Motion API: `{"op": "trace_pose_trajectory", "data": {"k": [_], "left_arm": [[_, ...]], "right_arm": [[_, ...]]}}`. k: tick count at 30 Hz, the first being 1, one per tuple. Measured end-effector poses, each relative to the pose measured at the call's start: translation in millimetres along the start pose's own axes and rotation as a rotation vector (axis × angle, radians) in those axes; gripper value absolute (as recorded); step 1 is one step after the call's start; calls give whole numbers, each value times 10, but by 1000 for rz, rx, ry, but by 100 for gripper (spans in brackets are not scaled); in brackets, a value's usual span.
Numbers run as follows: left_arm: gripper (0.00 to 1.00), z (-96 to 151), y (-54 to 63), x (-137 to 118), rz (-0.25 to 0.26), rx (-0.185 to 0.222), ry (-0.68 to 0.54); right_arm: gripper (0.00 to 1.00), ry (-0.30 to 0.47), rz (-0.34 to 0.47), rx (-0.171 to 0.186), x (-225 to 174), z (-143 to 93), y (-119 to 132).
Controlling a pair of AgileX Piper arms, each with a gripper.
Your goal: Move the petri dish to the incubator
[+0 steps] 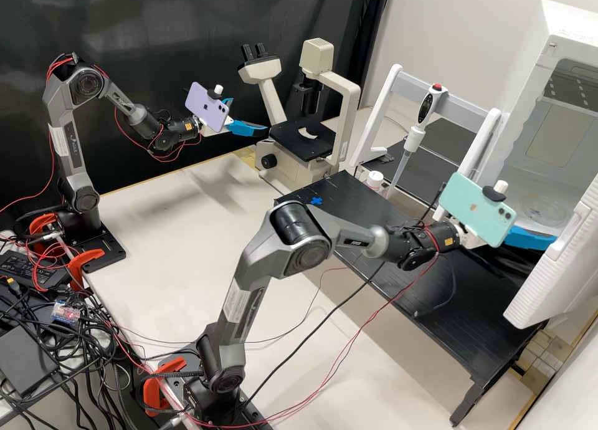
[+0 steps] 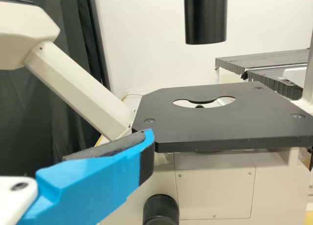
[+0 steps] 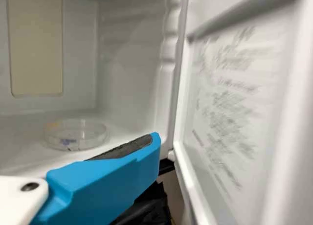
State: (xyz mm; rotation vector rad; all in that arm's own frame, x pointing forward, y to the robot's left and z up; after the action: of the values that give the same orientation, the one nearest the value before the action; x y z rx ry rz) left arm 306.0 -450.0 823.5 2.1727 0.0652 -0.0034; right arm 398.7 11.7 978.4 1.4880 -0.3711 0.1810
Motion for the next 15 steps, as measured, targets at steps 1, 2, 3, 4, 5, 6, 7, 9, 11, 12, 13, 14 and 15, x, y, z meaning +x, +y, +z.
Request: {"op": "trace_pose_trajectory", "data": {"k": [1, 2, 3, 4, 5, 6, 7, 9, 11, 12, 13, 14, 15], "left_arm": [[100, 0, 0, 0, 0, 0, 0], [100, 0, 0, 0, 0, 0, 0], [100, 0, 0, 0, 0, 0, 0], [100, 0, 0, 0, 0, 0, 0], [100, 0, 0, 0, 0, 0, 0], [100, 0, 0, 0, 0, 0, 0], [100, 0, 0, 0, 0, 0, 0], [100, 0, 0, 0, 0, 0, 0], [100, 0, 0, 0, 0, 0, 0], [100, 0, 0, 0, 0, 0, 0], [100, 0, 0, 0, 0, 0, 0], [100, 0, 0, 0, 0, 0, 0], [100, 0, 0, 0, 0, 0, 0]], "right_arm": [[100, 25, 19, -2, -80, -26, 24], [100, 43, 29, 2, -184, -39, 35], [100, 58, 33, 5, -279, -47, 38], [100, 72, 35, 16, -377, -55, 39], [100, 86, 42, 24, -517, -64, 50], [100, 97, 46, 35, -610, -69, 54], [100, 117, 51, 51, -755, -84, 53], [100, 139, 50, 83, -964, -97, 43], [100, 172, 57, 114, -1195, -120, 10], [100, 192, 64, 127, -1289, -129, -4], [100, 207, 67, 144, -1376, -132, -24], [100, 225, 69, 160, -1494, -133, -50], [100, 234, 68, 177, -1565, -128, -64]]}}
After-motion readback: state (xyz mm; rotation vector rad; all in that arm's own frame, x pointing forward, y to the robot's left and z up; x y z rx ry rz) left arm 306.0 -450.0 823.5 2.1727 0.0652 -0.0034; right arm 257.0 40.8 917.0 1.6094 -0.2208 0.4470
